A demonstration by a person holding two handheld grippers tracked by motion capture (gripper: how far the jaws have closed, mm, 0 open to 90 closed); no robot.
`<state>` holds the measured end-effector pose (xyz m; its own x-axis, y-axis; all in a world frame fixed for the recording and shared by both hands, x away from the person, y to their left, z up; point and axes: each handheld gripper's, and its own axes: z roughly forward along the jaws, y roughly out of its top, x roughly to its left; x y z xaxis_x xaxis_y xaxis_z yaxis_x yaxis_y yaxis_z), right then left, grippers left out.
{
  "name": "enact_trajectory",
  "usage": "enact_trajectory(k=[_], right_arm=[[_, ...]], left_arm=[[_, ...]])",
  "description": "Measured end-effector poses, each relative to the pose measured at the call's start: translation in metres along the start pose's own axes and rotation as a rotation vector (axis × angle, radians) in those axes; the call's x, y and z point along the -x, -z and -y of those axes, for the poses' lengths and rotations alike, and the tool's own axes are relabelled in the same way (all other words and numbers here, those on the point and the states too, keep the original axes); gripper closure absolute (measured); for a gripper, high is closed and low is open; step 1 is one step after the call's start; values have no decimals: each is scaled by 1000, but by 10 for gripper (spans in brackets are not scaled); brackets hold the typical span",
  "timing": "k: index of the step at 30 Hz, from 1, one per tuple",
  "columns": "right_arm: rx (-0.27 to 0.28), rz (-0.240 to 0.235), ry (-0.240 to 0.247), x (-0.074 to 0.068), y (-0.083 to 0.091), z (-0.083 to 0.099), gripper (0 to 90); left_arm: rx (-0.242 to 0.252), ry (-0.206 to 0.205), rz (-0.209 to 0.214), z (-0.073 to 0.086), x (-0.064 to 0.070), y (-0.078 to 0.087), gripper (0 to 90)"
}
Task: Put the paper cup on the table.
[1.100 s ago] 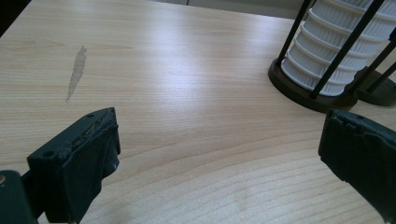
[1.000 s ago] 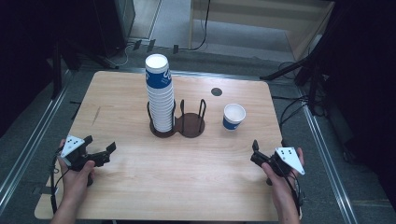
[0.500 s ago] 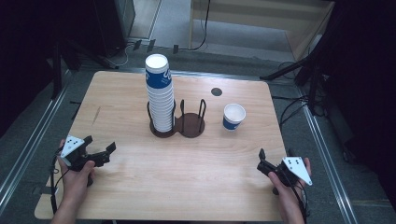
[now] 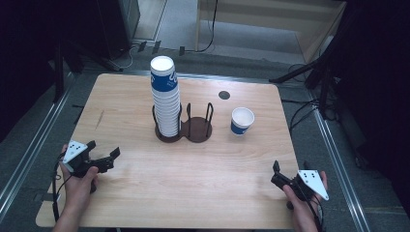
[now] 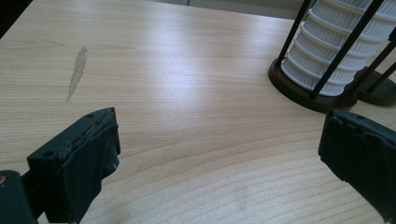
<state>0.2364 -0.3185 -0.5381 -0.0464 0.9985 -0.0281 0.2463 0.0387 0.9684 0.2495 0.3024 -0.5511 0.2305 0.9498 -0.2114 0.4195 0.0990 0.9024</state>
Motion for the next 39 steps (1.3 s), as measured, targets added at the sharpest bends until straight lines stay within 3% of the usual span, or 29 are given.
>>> enact_trajectory(k=[16, 37, 39], right_arm=[[-11, 8, -2, 8, 13, 10, 0], [0, 14, -15, 10, 19, 14, 0], [-1, 30, 1, 7, 18, 13, 0]], left_arm=[[1, 3, 0, 0, 0, 0, 0], [-1, 1, 0, 0, 0, 0, 0], [-2, 2, 0, 0, 0, 0, 0]])
